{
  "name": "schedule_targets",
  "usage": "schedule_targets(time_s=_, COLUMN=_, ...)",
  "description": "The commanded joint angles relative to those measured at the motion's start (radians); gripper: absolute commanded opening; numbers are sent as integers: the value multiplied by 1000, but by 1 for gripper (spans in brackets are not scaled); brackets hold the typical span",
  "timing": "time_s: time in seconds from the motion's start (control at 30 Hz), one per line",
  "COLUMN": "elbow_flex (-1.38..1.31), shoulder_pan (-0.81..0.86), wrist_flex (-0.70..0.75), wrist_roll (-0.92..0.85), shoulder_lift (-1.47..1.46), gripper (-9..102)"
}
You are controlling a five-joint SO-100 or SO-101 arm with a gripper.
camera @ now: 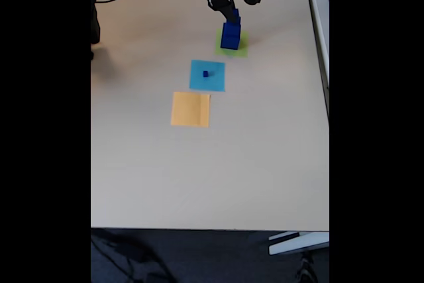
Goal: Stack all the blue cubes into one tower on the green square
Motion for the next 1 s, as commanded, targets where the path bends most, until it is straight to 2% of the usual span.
schedule_targets(time_s=0.0, elbow_flex=-60, shoulder_pan=3, wrist_flex=-23, wrist_roll=5, shoulder_lift=15, gripper=7)
schedule_targets(time_s=0.97, elbow_flex=-55, shoulder_pan=-3, wrist_flex=-23, wrist_roll=20, shoulder_lift=14, gripper=11)
